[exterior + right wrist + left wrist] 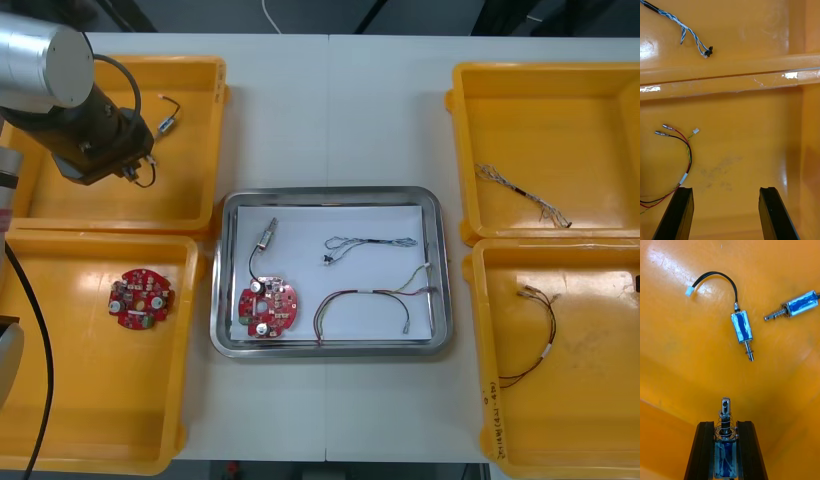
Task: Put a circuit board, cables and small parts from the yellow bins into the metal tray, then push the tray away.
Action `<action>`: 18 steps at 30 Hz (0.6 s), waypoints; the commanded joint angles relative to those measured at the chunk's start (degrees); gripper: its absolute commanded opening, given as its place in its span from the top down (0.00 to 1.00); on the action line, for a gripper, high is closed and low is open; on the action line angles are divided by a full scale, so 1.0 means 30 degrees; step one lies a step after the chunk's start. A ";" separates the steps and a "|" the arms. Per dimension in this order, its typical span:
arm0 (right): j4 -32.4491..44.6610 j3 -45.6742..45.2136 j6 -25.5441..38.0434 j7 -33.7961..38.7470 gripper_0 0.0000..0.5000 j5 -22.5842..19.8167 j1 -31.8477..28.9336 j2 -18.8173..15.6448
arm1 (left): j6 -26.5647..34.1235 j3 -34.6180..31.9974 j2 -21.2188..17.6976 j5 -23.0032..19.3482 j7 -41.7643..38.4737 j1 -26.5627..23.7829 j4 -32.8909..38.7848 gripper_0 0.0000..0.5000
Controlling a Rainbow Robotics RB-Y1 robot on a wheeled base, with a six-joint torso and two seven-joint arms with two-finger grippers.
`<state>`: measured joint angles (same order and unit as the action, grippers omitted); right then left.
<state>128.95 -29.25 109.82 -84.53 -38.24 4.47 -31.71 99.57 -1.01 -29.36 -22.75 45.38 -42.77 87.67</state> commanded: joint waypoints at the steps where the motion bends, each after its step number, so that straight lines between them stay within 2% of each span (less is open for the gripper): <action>1: 0.0611 0.0082 0.0061 0.0608 0.00 -0.0173 -0.0319 0.0229 | 0.1906 -0.0397 -0.0729 0.0114 0.0400 0.0105 0.2182 1.00; 4: 0.0611 0.0082 0.0061 0.0638 0.00 -0.0173 -0.0319 0.0229 | 0.3475 -0.0368 -0.0700 -0.0004 0.1308 -0.0130 0.3003 1.00; 11: 0.0611 -0.0006 0.0061 0.0638 0.00 -0.0261 -0.0290 0.0229 | 0.3475 0.0628 -0.0671 -0.1761 0.1279 -0.1184 0.4087 1.00; 18: 0.0611 -0.0006 0.0061 0.0608 0.00 -0.0290 -0.0319 0.0200 | 0.3475 0.2327 0.0149 -0.2582 0.1103 -0.2356 0.4057 1.00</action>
<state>128.95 -29.25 109.82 -84.53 -38.64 4.41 -31.71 109.43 3.58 -29.32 -29.25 45.52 -45.66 98.13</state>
